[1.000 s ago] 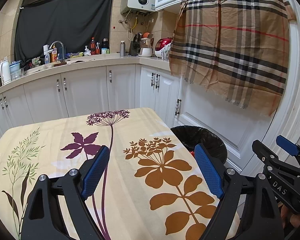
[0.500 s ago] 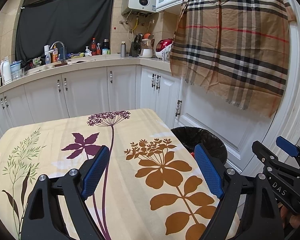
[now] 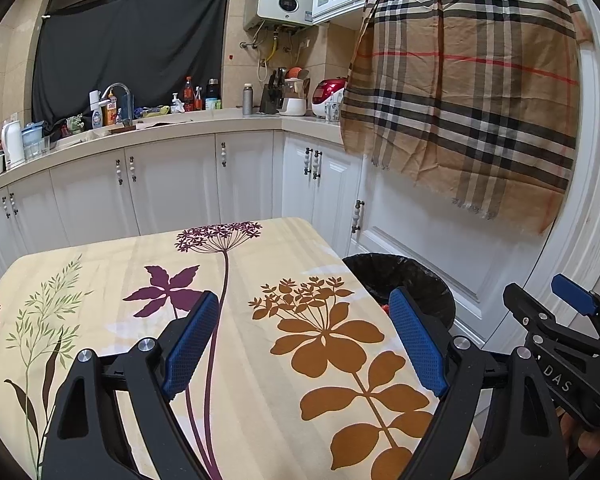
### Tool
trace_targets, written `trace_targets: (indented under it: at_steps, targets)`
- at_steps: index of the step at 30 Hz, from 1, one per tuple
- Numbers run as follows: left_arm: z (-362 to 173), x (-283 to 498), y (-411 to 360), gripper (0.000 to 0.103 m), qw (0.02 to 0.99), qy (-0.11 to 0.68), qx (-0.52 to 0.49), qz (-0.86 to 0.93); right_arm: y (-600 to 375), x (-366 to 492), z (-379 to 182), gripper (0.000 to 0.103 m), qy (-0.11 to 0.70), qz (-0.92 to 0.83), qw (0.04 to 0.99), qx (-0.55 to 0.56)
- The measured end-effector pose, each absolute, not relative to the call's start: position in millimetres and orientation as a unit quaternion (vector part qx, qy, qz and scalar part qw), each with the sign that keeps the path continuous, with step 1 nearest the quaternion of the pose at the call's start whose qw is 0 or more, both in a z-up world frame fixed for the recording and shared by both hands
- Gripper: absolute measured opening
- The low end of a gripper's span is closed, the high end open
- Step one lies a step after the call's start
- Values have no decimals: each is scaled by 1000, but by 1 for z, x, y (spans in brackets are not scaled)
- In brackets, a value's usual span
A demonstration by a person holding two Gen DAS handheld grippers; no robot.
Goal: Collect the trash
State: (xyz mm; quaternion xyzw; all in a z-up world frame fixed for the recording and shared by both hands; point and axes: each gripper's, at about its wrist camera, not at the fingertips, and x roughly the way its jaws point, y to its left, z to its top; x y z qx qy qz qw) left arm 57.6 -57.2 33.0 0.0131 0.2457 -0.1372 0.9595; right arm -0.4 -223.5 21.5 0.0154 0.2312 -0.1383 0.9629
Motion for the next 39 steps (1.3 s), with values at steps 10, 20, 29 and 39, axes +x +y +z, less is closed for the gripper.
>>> trace_targets:
  at_steps: [10, 20, 29, 39]
  targets:
    - [34, 58, -62, 84, 961, 247, 27, -124, -224, -1, 22, 73, 231, -138, 963, 15]
    - [39, 55, -59, 88, 965, 224, 13, -133, -219, -1, 19, 73, 234, -137, 962, 15]
    - [41, 57, -58, 89, 963, 218, 6, -157, -210, 0, 15, 73, 237, -129, 963, 13]
    - [16, 84, -24, 89, 959, 267, 9, -98, -186, 23, 15, 81, 246, -88, 965, 5]
